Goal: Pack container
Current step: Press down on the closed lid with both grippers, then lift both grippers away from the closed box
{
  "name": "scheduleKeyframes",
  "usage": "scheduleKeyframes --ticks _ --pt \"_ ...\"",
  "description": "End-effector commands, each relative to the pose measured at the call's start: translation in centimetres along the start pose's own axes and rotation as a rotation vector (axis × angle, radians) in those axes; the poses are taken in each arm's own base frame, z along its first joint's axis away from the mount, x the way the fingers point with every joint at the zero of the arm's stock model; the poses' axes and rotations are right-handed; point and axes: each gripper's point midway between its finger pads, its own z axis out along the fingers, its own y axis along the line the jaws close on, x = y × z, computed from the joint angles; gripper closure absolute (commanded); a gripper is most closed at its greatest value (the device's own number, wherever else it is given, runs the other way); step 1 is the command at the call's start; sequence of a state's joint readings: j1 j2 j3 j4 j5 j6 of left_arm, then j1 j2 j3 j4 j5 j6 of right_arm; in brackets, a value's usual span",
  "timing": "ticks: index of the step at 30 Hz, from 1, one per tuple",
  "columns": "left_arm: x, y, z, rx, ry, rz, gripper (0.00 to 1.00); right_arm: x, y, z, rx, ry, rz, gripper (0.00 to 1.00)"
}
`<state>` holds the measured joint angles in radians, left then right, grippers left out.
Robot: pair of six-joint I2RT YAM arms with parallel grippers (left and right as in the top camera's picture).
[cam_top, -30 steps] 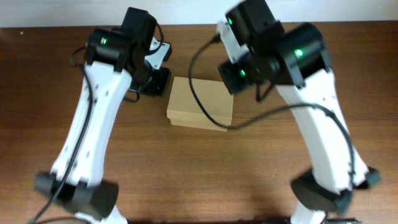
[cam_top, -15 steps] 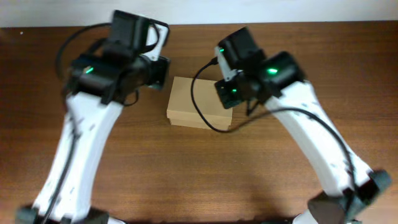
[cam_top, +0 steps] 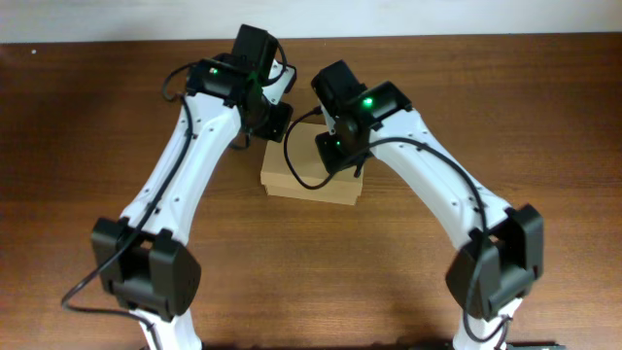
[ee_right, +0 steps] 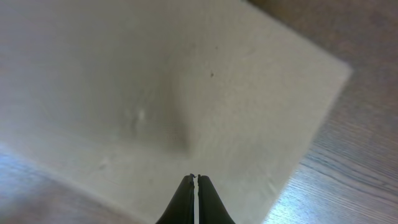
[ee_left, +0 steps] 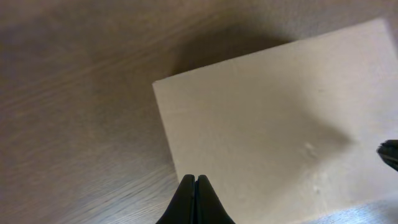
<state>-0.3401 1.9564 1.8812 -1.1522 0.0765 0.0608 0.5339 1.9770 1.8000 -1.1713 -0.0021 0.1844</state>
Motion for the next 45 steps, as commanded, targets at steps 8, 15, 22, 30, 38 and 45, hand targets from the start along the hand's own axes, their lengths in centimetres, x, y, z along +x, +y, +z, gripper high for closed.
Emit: scheduleKeyframes --ticks 8,15,22,30,38,45 --pt "1.8 -0.4 5.9 0.054 0.141 0.002 0.98 1.9 -1.9 4.5 0.015 0.109 0.053 0.96" --pt "3.7 -0.6 8.3 0.077 0.212 -0.005 0.98 3.1 -4.0 5.5 0.011 0.153 0.092 0.96" --pt "6.1 -0.6 10.0 0.081 0.27 -0.011 0.98 3.2 -3.9 5.6 -0.003 0.156 0.07 0.96" --pt "5.2 -0.6 9.2 0.077 0.242 0.008 0.98 2.7 -3.1 4.7 -0.046 0.127 0.051 0.96" --pt "1.3 0.2 4.9 0.059 0.123 0.008 0.98 -0.2 -2.8 -2.6 -0.066 -0.059 0.035 0.96" --pt "-2.6 1.2 -1.6 0.036 -0.031 -0.001 0.98 -2.8 -2.7 -12.5 -0.071 -0.316 0.025 0.96"
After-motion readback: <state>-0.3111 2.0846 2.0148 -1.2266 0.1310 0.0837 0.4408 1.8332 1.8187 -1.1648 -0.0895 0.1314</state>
